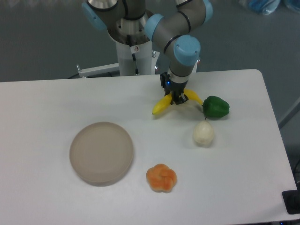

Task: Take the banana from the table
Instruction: 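Lift the held banana up off the table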

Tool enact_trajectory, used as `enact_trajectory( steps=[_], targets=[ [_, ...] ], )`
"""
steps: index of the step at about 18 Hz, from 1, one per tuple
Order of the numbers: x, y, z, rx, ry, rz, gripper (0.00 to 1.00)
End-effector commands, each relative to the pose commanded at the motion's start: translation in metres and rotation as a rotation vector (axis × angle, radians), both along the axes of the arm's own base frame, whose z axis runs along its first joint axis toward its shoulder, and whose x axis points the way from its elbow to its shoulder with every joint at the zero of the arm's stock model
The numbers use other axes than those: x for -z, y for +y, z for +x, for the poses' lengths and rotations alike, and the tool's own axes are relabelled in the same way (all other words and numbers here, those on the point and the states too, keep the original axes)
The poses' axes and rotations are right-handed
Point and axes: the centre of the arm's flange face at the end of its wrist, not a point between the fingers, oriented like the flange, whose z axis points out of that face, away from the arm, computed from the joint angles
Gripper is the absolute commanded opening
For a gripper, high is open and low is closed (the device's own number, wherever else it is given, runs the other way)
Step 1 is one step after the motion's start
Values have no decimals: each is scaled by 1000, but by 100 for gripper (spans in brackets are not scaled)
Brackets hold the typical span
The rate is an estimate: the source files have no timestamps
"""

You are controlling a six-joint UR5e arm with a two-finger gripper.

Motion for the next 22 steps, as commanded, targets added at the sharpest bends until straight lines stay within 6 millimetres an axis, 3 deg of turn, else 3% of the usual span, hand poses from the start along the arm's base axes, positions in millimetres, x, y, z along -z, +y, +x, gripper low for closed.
enact_trajectory(
  steps=[3,9,14,17,22],
  targets=[
    [-37,10,-12,2,-35,-27,34],
    [-85,22,-28,-2,-31,-23,34],
    [-97,29,-35,-121,-8,-13,33],
    [-102,29,-37,-106,10,-9,29],
    [-121,46,-73,-106,69,-10,30]
  ],
)
